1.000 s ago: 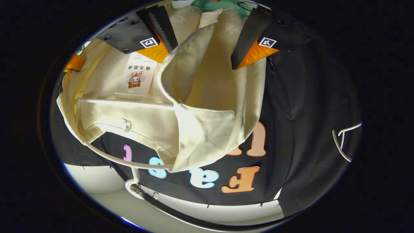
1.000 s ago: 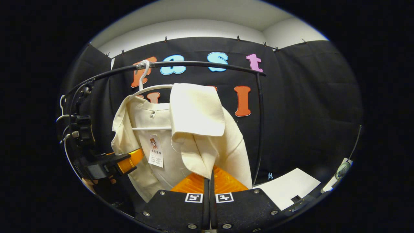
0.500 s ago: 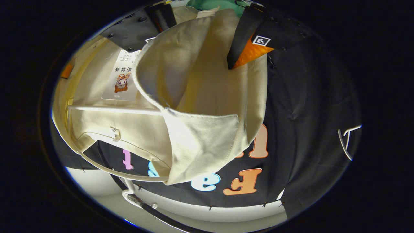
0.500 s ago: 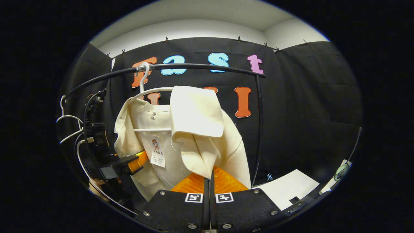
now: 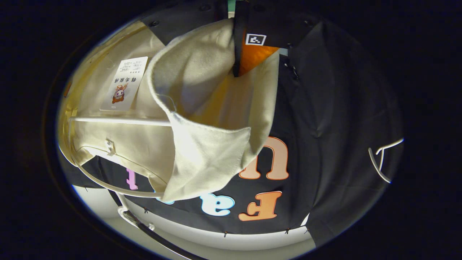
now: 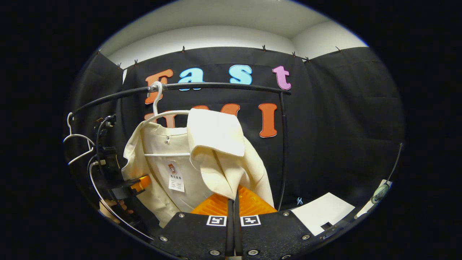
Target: Grasp the clothes on the hanger with both hands and then place them into the laundry hamper below.
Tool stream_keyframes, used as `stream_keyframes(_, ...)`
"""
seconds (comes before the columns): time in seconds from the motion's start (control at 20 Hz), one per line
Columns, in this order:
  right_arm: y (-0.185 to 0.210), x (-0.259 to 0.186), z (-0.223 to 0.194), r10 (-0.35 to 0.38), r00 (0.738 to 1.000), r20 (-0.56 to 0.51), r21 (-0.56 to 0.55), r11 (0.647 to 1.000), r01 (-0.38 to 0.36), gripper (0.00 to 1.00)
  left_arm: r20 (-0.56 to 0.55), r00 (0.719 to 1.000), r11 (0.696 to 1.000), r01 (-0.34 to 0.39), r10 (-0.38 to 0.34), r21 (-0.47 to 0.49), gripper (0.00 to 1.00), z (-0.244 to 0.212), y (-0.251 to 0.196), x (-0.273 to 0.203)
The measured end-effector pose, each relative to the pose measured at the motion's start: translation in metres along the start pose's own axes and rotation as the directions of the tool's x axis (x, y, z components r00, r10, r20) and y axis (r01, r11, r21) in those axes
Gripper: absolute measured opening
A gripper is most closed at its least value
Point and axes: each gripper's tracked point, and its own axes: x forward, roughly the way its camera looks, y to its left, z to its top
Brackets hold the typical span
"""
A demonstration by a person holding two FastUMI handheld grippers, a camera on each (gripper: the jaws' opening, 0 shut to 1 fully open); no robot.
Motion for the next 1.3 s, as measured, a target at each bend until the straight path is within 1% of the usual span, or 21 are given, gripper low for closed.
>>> stream_keyframes(0.05, -0.002, -0.001, 0.004, -0.001, 1.000, 0.010, -0.004, 1.000, 0.001, 0.00, 0.003, 1.000, 1.000, 0.011, -0.011, -0.001, 0.13, 0.001, -0.002, -0.001)
stream_keyframes(0.15, -0.006, 0.000, 0.014, -0.004, 1.000, 0.029, -0.008, 1.000, 0.004, 0.00, -0.021, 0.998, 0.998, 0.059, -0.059, 0.008, 0.12, 0.001, -0.006, -0.005)
stream_keyframes(0.3, -0.018, 0.005, 0.032, -0.026, 0.998, 0.065, -0.011, 1.000, 0.027, 0.00, 0.017, 1.000, 0.998, 0.019, -0.020, 0.053, 0.12, 0.022, 0.016, -0.013)
stream_keyframes(0.4, -0.027, 0.004, 0.040, -0.042, 0.996, 0.084, -0.010, 0.999, 0.042, 0.00, 0.055, 0.999, 0.998, -0.005, 0.001, 0.063, 0.12, 0.040, 0.030, -0.015)
stream_keyframes(0.6, -0.040, 0.007, 0.059, -0.051, 0.992, 0.113, -0.003, 0.999, 0.052, 0.00, 0.122, 0.991, 0.997, -0.062, 0.056, 0.047, 0.12, 0.074, 0.067, -0.028)
stream_keyframes(0.8, -0.064, 0.017, 0.085, -0.062, 0.986, 0.156, -0.021, 0.998, 0.066, 0.00, 0.152, 0.982, 0.993, -0.115, 0.110, 0.022, 0.12, 0.099, 0.096, -0.035)
stream_keyframes(0.95, -0.078, 0.022, 0.096, -0.062, 0.984, 0.167, -0.038, 0.997, 0.069, 0.00, 0.188, 0.973, 0.989, -0.143, 0.135, 0.028, 0.12, 0.114, 0.108, -0.036)
stream_keyframes(1.1, -0.089, 0.034, 0.096, -0.040, 0.988, 0.148, -0.033, 0.998, 0.046, 0.00, 0.216, 0.965, 0.988, -0.155, 0.147, 0.020, 0.12, 0.134, 0.129, -0.037)
stream_keyframes(1.2, -0.092, 0.047, 0.093, -0.009, 0.992, 0.126, -0.032, 0.999, 0.013, 0.00, 0.217, 0.963, 0.986, -0.166, 0.160, 0.007, 0.12, 0.142, 0.142, -0.040)
stream_keyframes(1.3, -0.089, 0.060, 0.086, 0.035, 0.995, 0.098, -0.034, 0.999, -0.031, 0.00, 0.220, 0.961, 0.984, -0.179, 0.170, 0.021, 0.12, 0.146, 0.147, -0.042)
